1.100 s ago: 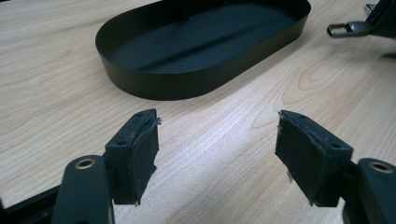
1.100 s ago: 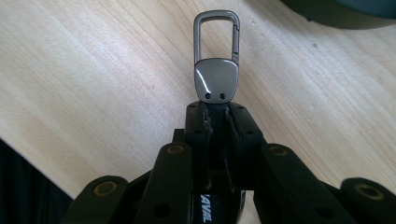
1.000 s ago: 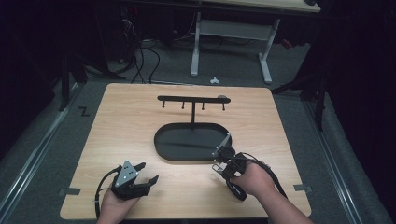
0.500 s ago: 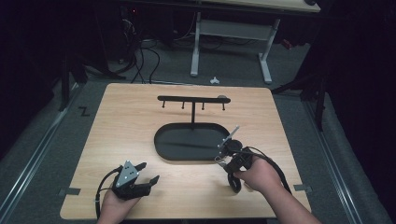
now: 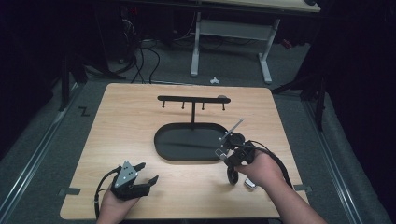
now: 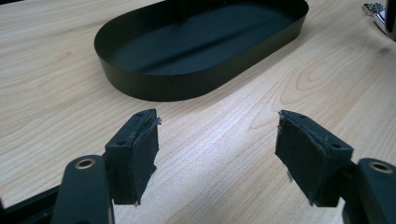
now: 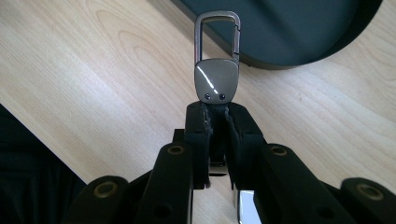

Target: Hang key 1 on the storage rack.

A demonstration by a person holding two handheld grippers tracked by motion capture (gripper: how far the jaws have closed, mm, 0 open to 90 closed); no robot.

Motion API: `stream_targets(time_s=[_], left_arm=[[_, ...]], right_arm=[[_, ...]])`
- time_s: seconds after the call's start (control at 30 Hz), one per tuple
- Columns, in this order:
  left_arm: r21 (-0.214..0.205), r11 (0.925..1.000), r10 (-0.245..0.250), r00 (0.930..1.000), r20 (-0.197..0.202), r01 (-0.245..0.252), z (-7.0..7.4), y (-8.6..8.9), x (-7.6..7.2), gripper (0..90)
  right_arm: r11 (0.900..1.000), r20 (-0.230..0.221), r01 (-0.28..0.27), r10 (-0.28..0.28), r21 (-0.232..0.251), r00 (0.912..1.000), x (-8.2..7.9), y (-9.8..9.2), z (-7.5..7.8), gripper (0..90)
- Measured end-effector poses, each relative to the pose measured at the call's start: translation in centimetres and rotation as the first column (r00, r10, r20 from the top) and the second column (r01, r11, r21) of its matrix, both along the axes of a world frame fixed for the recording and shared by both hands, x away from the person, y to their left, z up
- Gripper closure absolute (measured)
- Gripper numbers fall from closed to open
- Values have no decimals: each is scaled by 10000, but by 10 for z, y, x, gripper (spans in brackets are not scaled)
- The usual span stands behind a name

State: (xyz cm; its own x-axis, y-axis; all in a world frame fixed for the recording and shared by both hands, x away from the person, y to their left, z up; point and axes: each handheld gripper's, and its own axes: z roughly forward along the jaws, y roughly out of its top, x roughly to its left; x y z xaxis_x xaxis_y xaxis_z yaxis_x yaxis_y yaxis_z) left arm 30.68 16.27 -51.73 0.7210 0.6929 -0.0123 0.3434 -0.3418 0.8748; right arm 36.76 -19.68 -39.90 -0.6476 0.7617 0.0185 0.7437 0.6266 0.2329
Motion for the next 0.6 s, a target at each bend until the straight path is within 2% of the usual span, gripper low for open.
stream_targets(time_s=[0.3,0.37,0.43,0.6], left_arm=[[-23,10000,-15,10000,18,15,0,0,0,304],[-9,10000,-17,10000,10,17,0,0,0,304],[-19,10000,-10,10000,-1,10,0,0,0,305],[2,10000,-22,10000,15,22,0,0,0,305]], right_arm=[[9999,166,68,-69,91,9998,5,0,13,804],[9996,140,241,-242,113,9996,5,1,17,805],[9999,229,60,-62,108,9997,7,1,18,805],[9998,341,124,-129,124,9993,11,4,27,804]])
